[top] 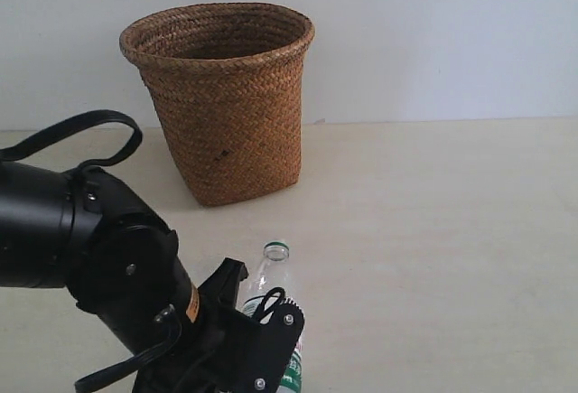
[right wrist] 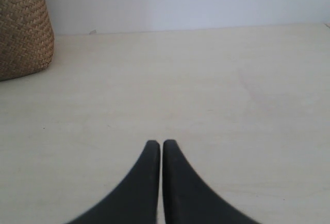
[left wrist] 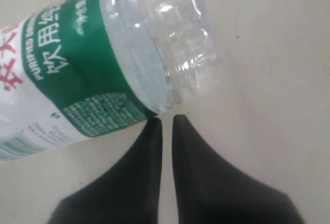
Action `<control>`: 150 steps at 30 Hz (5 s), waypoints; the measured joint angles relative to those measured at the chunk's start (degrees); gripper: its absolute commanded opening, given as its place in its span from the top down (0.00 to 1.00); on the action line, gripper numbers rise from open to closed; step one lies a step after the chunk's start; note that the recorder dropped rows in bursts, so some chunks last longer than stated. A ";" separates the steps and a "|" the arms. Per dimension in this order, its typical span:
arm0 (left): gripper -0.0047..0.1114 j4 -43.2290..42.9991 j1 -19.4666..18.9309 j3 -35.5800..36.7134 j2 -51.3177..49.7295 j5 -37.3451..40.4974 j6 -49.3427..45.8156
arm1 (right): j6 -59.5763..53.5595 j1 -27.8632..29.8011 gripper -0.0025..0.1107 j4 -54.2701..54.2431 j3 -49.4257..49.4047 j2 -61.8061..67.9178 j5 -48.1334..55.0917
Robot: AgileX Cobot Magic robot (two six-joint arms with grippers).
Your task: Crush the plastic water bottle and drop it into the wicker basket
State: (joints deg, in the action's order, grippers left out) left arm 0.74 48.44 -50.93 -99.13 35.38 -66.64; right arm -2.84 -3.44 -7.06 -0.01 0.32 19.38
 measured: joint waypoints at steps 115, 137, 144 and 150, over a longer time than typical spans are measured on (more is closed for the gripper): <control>0.57 -8.37 -11.04 -18.95 -13.86 4.29 2.72 | 0.00 0.00 0.98 0.00 0.00 0.00 0.00; 0.92 -8.58 -11.04 -18.95 -14.95 5.95 5.97 | 0.00 0.00 0.98 0.00 0.00 0.00 0.00; 0.92 -8.58 -11.04 -18.95 -14.95 10.40 15.30 | 0.00 0.00 0.98 0.00 0.00 0.00 0.00; 0.92 -10.18 -11.14 -18.85 -14.58 13.78 19.59 | 0.00 0.00 0.98 0.00 0.00 0.00 -0.23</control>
State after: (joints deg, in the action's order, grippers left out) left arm -9.44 37.29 -69.78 -113.71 49.16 -47.04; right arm -2.84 -3.44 -7.06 -0.01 0.32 19.16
